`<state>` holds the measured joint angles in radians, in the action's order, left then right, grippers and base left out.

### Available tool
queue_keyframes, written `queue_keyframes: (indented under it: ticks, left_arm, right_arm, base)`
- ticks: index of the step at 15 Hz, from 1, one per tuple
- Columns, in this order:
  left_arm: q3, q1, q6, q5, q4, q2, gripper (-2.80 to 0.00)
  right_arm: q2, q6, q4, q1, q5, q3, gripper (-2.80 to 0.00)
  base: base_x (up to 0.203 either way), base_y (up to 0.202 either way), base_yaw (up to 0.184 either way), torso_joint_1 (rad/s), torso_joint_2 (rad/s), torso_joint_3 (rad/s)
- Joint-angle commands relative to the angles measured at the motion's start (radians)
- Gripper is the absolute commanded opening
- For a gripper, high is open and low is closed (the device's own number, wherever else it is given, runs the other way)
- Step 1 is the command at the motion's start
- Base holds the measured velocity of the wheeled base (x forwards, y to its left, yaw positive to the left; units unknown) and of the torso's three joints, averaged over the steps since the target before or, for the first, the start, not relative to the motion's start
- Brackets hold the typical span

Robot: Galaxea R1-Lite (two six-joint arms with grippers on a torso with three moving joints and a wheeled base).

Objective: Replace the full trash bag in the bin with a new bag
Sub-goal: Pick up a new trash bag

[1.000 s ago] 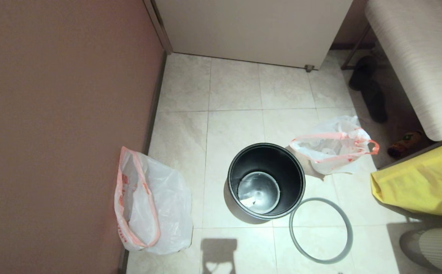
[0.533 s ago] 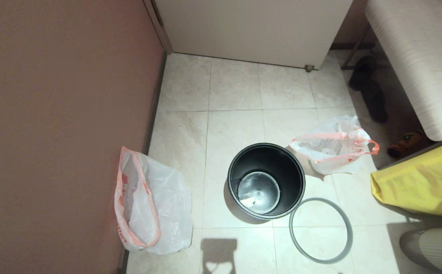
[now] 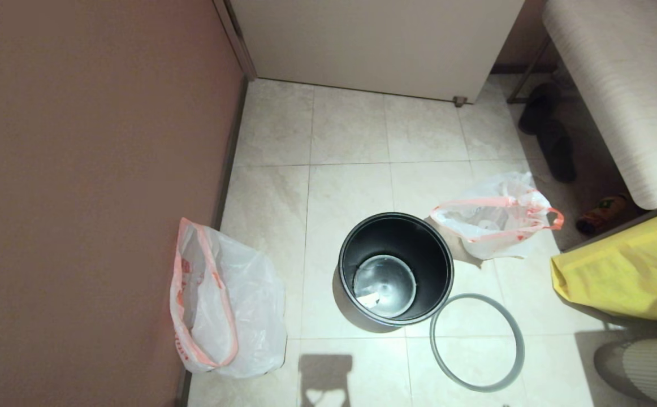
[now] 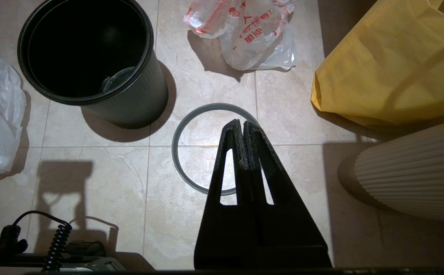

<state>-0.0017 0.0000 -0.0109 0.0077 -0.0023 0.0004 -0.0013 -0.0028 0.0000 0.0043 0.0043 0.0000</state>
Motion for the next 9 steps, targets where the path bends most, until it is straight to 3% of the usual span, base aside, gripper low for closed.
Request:
queue_keyframes:
  ticks: [1,7,9]
  left_arm:
    - [-0.001,0.000,0.002,0.000,0.006,0.000,-2.80]
    - [-0.014,0.005,0.069,0.003,0.014,0.006,-2.80]
    - [-0.082,0.003,0.066,0.006,0.012,0.083,-2.80]
  right_arm:
    - [0.001,0.000,0.000,0.000,0.000,0.000,-2.80]
    - [0.001,0.000,0.000,0.000,0.000,0.000,-2.80]
    - [0.001,0.000,0.000,0.000,0.000,0.000,-2.80]
  base:
    - [0.000,0.000,0.000,0.000,0.00,0.000]
    - [0.000,0.000,0.000,0.000,0.00,0.000]
    - [0.000,0.000,0.000,0.000,0.00,0.000]
